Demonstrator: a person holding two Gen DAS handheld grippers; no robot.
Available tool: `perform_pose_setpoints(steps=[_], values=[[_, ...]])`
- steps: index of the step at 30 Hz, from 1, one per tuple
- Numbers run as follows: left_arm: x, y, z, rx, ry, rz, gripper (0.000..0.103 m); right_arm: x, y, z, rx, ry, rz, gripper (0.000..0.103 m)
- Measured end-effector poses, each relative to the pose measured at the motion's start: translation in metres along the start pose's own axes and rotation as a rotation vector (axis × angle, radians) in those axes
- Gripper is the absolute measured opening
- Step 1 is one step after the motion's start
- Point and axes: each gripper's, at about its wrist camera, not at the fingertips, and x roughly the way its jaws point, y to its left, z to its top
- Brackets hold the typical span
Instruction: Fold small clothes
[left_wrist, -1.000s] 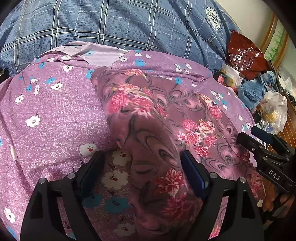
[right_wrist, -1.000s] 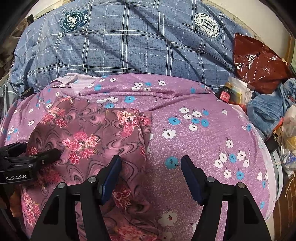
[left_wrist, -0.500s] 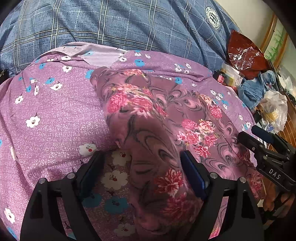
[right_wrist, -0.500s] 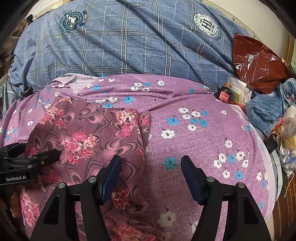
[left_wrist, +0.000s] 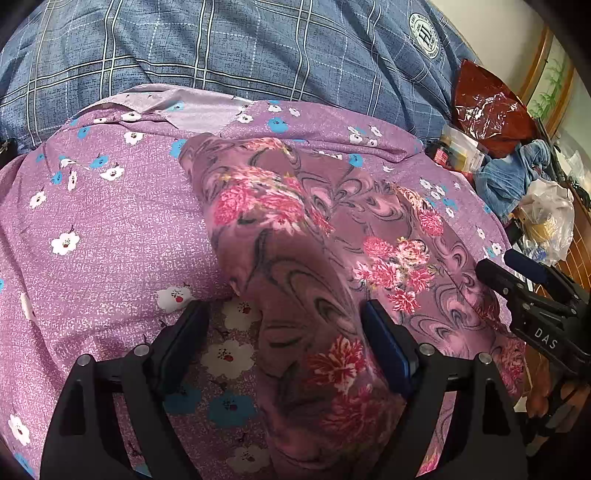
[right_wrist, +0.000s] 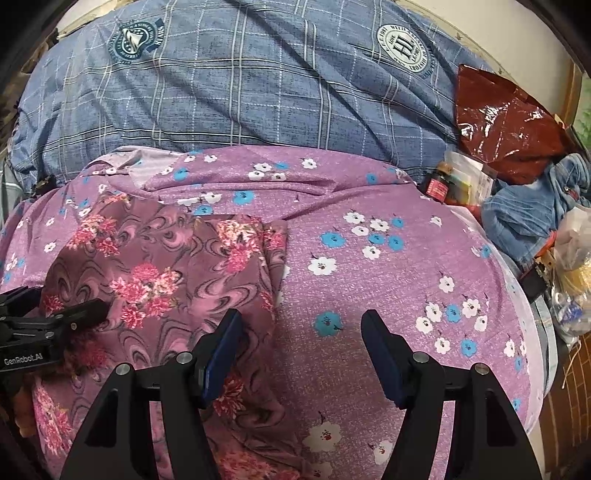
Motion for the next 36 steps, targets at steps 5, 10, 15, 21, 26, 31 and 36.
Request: perform_pose_setpoints(steps=[5, 10, 15, 21, 26, 31, 36], values=[[0.0001, -0.0003, -0.0002, 0.001, -0.001, 0.0, 0.086, 0.0016, -0.0018, -0.0003, 0.005, 0.009, -0.008, 0.068], [0.0006, -0.001, -0.0005, 0.002, -0.001, 0.001, 0.086, 0.003, -0.0021, -0.0011, 0.004, 0.018, -0.011, 0.068], [0.0009, -0.0013, -0.0007, 0.002, -0.001, 0.001, 0.086, 0.0052, -0.0027, -0.0018, 0.009, 0.029, -0.016, 0.068], [0.0008, -0.0017, -0.0009, 0.002, -0.002, 0.002, 0.086, 0.0062, -0.0017, -0.0022, 0.006, 0.034, -0.019, 0.068], [0.0009, -0.0019, -0.0011, 0.002, -0.002, 0.002, 0.086, 0.0062, -0.0016, -0.0025, 0.005, 0.035, -0.02, 0.068], [0.0007, -0.002, -0.0012, 0.001, -0.003, 0.003, 0.086, 0.0063, -0.0014, -0.0024, 0.005, 0.035, -0.021, 0.068], [0.0006, -0.0021, -0.0011, -0.003, 0.002, -0.008, 0.086, 0.0061, -0.0019, -0.0027, 0.005, 0.028, -0.002, 0.068]])
